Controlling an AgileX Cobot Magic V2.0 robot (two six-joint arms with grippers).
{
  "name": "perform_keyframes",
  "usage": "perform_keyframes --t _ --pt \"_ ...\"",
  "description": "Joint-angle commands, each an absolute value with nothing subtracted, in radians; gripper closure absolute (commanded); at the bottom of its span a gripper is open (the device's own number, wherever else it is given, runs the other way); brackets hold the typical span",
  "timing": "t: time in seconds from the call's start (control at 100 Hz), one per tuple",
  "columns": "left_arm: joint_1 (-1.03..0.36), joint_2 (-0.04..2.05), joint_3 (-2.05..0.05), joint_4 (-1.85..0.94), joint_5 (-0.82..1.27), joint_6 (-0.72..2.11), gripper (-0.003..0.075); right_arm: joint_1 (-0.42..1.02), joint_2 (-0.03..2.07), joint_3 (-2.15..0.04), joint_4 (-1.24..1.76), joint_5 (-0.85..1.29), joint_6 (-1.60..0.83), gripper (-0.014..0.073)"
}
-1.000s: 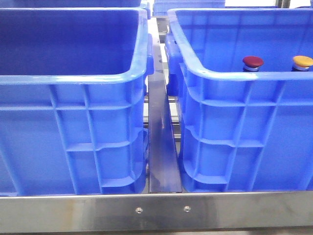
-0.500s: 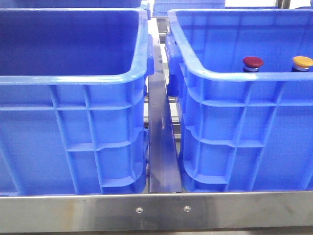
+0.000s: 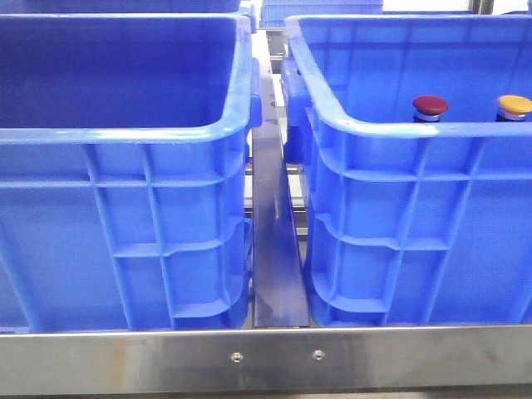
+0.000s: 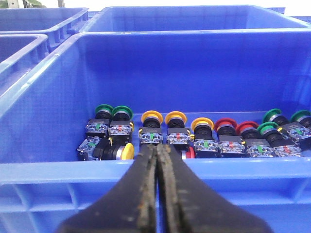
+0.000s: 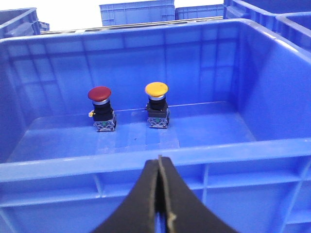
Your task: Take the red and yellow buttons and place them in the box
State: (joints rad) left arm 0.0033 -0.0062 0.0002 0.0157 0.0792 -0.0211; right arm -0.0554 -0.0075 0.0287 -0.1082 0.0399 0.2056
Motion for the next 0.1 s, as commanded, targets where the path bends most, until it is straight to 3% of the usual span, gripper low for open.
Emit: perform_keyframes --t 0.0,0.09 --pt "0.005 -0.036 0.02 0.016 -0.009 -0.033 0.0741 -0.06 -0.032 0.034 -0.125 -0.042 0.204 0.0687" --pt "0.005 -0.036 0.02 0.016 -0.009 -0.033 0.0741 -0.06 -0.032 0.034 -0.125 -0.042 0.204 0.0687"
